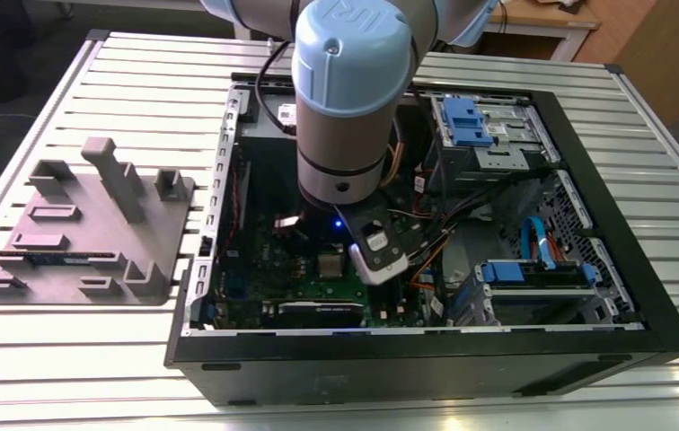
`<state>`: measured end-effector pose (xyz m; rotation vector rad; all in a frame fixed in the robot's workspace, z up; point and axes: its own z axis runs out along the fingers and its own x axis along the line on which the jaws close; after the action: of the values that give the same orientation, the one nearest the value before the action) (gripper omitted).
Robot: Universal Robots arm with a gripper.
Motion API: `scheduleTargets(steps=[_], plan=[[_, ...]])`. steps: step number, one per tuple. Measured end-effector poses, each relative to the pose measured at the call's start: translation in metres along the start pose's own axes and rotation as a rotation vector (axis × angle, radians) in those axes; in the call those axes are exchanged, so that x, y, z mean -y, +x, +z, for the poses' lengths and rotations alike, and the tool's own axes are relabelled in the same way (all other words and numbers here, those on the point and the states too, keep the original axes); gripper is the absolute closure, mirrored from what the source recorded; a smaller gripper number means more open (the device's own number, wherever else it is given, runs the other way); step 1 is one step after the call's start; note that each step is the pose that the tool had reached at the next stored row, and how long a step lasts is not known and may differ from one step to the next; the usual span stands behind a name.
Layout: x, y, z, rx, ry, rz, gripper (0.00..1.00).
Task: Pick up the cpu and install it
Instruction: 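Place the cpu into insertion slot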
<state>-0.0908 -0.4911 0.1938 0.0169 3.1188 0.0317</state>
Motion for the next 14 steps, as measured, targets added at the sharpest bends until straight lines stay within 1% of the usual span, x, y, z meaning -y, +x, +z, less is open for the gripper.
scheduleTargets(steps=[9,10,11,14], plan=[[0.0,0.0,0.0007,0.0001,0.0001,0.0,0.55],[0.0001,0.0,0.0006,-0.0001,0.0006,0.0,0.56],[0.0001,0.0,0.0006,-0.0001,0.0004,0.0,0.62],[0.0,0.0,0.001,0.0,0.0001,0.0,0.62]])
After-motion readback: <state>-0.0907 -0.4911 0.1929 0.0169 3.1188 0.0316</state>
